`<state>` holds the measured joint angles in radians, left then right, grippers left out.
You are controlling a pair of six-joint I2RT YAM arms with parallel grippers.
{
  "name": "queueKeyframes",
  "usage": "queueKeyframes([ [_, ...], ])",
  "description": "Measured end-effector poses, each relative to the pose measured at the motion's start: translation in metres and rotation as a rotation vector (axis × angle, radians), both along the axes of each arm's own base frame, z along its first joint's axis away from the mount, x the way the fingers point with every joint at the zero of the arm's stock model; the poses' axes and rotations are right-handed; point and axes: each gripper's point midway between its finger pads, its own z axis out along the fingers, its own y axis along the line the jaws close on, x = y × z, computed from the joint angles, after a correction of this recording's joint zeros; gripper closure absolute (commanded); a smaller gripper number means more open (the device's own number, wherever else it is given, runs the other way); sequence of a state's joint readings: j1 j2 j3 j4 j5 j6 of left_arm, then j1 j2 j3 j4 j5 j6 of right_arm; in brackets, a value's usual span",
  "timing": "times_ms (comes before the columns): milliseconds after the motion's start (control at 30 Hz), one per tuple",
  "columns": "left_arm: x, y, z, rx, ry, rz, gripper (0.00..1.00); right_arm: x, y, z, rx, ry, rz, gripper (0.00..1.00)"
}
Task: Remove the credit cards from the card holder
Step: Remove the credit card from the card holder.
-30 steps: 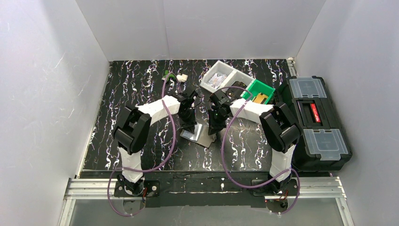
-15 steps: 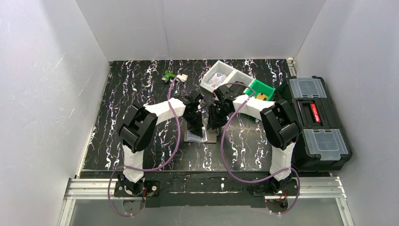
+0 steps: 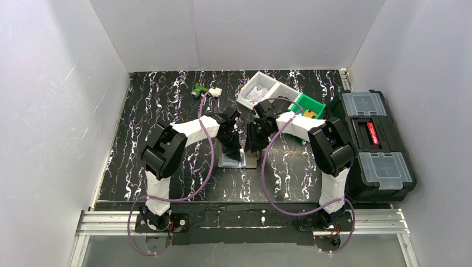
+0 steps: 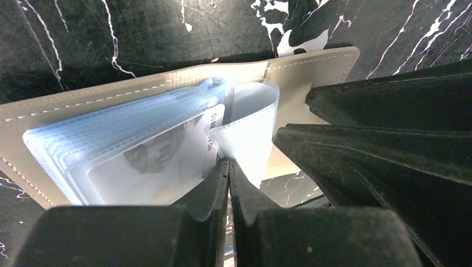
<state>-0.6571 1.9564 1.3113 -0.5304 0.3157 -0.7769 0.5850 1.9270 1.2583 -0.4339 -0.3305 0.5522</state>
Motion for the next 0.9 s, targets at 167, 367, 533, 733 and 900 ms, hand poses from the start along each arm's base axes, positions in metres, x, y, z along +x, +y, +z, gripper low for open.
queueKeyframes([
  [167,0.001,-0.002,0.001,-0.008,-0.001,0.0,0.97,0.0,-0.003,-0.003,-0.035,-0.002,-0.006,0.63],
  [367,0.001,-0.002,0.001,-0.012,-0.002,-0.001,0.97,-0.001,-0.002,-0.004,-0.066,-0.001,-0.008,0.5],
  [533,0.0,-0.002,0.001,-0.013,0.002,-0.002,0.97,-0.001,0.002,-0.001,-0.051,-0.015,-0.012,0.49],
  [733,0.0,-0.002,0.001,-0.014,0.003,-0.002,0.98,-0.002,0.001,0.0,-0.034,-0.048,-0.046,0.5],
  [900,0.0,-0.002,0.001,-0.013,0.004,-0.002,0.98,-0.012,-0.004,0.001,-0.029,-0.055,-0.056,0.51],
])
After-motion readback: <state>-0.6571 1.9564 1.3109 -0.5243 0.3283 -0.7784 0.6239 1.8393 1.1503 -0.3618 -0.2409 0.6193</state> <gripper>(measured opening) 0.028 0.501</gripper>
